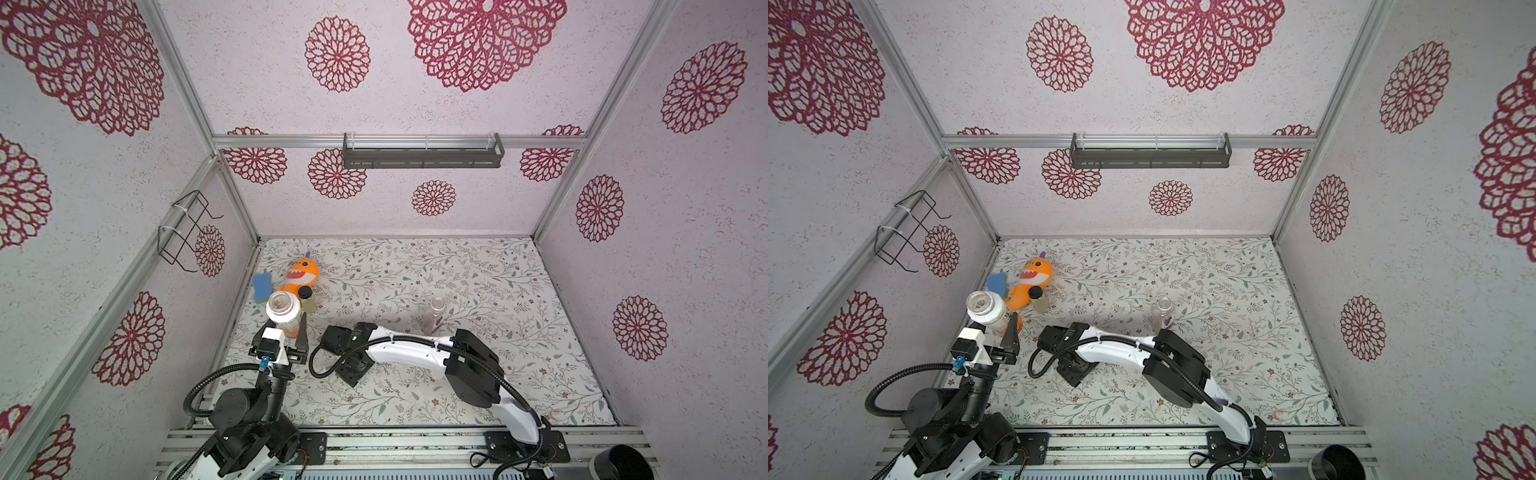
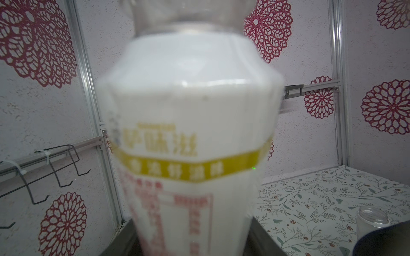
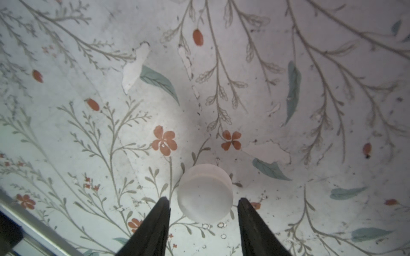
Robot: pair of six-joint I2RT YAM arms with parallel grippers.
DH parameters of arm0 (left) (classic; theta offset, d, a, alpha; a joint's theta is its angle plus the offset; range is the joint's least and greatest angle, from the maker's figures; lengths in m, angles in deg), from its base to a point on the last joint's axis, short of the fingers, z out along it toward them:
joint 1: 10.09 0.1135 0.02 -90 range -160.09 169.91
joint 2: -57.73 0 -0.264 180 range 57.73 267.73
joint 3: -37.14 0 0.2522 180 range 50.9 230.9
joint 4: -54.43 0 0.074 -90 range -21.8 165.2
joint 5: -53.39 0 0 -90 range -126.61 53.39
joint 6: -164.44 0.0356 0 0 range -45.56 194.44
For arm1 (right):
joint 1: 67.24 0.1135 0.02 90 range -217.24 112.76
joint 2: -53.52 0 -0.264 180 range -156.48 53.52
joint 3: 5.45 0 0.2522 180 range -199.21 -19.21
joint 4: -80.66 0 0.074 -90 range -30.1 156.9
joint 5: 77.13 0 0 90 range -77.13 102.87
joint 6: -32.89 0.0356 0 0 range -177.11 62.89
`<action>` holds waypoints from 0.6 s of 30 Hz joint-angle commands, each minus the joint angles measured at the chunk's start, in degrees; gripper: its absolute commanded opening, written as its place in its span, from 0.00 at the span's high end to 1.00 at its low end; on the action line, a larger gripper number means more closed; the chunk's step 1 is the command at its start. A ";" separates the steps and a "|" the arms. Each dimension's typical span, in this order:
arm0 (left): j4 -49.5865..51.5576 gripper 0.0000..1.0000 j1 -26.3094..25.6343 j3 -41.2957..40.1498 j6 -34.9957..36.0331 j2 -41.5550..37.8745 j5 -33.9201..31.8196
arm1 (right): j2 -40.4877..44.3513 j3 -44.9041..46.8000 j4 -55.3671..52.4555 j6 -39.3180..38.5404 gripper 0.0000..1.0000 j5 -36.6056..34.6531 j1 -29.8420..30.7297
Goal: Screw on the bottle caps
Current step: Pick up the bottle cap from the bottom-center of the table.
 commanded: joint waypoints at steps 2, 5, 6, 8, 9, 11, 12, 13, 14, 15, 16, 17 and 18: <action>-1.51 0.41 0.44 -0.36 0.53 -0.82 0.47 | -0.79 -1.81 -2.40 -0.82 0.49 -0.72 0.54; -1.51 0.41 0.54 -0.39 0.53 -0.97 0.55 | -1.14 -1.99 -2.63 -0.81 0.49 -0.94 0.59; -1.51 0.41 0.56 -0.41 0.48 -0.97 0.56 | -1.24 -1.98 -2.67 -0.78 0.49 -1.03 0.62; -1.51 0.41 0.47 -0.38 0.55 -1.04 0.62 | -1.41 -2.08 -2.75 -0.76 0.49 -1.07 0.63; -1.53 0.41 0.53 -0.45 0.48 -1.06 0.64 | -1.46 -2.16 -2.73 -0.76 0.49 -1.15 0.63; -1.51 0.41 0.59 -0.51 0.53 -1.06 0.68 | -1.60 -2.30 -2.84 -0.75 0.49 -1.25 0.63; -1.51 0.41 0.61 -0.49 0.49 -1.06 0.68 | -1.66 -2.34 -2.84 -0.74 0.49 -1.25 0.63; -1.51 0.41 0.59 -0.47 0.51 -1.14 0.80 | -1.77 -2.43 -2.84 -0.78 0.49 -1.25 0.63; -1.51 0.41 0.63 -0.47 0.56 -1.15 0.82 | -1.85 -2.51 -2.84 -0.75 0.49 -1.25 0.63; -1.51 0.41 0.63 -0.51 0.53 -1.23 0.89 | -1.95 -2.52 -2.84 -0.75 0.50 -1.29 0.63; -1.51 0.41 0.64 -0.48 0.55 -1.23 0.91 | -1.94 -2.60 -2.82 -0.76 0.50 -1.33 0.63; -1.51 0.41 0.63 -0.56 0.51 -1.32 0.91 | -1.96 -2.68 -2.84 -0.74 0.50 -1.42 0.63; -1.51 0.41 0.67 -0.55 0.55 -1.32 0.98 | -2.03 -2.69 -2.84 -0.79 0.50 -1.50 0.63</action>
